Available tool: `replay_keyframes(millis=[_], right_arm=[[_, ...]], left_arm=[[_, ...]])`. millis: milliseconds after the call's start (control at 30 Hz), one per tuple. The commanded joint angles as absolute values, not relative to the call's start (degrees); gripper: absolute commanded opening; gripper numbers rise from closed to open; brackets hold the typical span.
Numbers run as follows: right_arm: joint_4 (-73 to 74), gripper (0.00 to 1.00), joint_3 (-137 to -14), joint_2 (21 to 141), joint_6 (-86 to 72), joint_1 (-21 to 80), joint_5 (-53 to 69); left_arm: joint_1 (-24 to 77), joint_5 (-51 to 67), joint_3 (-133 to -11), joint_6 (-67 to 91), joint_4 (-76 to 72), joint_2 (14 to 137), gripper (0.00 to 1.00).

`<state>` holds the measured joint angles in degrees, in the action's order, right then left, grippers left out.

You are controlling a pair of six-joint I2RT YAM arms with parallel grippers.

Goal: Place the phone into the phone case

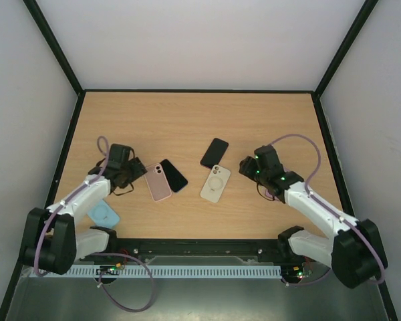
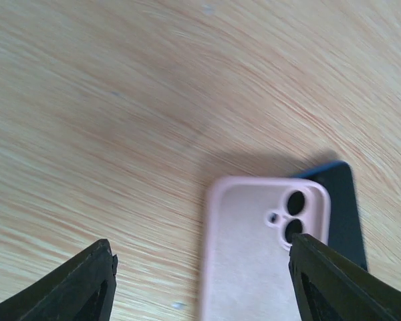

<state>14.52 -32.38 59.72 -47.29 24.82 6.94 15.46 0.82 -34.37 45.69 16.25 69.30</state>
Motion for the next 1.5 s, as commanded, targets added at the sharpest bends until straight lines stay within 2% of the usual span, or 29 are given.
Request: replay_keyframes(millis=[0, 233, 400, 633, 700, 800, 967, 1033, 1067, 1267, 1467], right_arm=[[12.29, 0.64, -38.76, 66.58, -46.4, 29.92, 1.33], [8.08, 0.65, -48.45, 81.96, -43.47, 40.9, -0.66], [8.86, 0.65, -57.13, 92.96, -40.47, 47.95, -1.86], [7.35, 0.65, -62.31, 100.66, -39.75, 51.94, -0.49], [6.98, 0.65, -62.66, 101.53, -39.49, 52.57, -0.29], [4.67, 0.66, -61.73, 101.9, -38.87, 52.97, 0.75], [0.89, 0.72, -59.69, 101.94, -37.64, 53.36, 2.75], [-0.12, 0.74, -59.26, 102.33, -36.95, 53.6, 3.05], [-0.56, 0.75, -59.22, 102.64, -36.61, 53.62, 3.14], [1.63, 0.86, -63.94, 107.75, -30.33, 54.08, 2.82], [3.33, 0.89, -67.71, 111.32, -27.33, 54.91, 2.64]], left_arm=[[9.42, 5.13, -31.03, 42.15, 16.71, 67.39, 0.7], [8.61, 16.4, -27.31, 41.06, 8.08, 69.47, 0.7], [8.69, 16.57, -27.19, 40.64, 5.56, 72.45, 0.66], [10.01, 13.98, -27.08, 42.18, 2.96, 80.0, 0.61], [10.72, 12.55, -27.07, 42.66, 2.58, 81.35, 0.56], [11.07, 10.25, -27.21, 43.07, 2.93, 82.15, 0.39], [10.29, 4.93, -29.1, 41.46, 6.86, 80.51, 0.2], [8.91, 4.71, -30.61, 39.94, 8.95, 79.59, 0.07], [7.75, 4.87, -31.39, 39.01, 10.09, 79.17, 0.03], [-3.06, 9.61, -32.06, 38.96, 12.79, 76.37, 0.02], [-6.9, 3.14, -33.18, 41.19, 16.37, 72.76, 0.02]])
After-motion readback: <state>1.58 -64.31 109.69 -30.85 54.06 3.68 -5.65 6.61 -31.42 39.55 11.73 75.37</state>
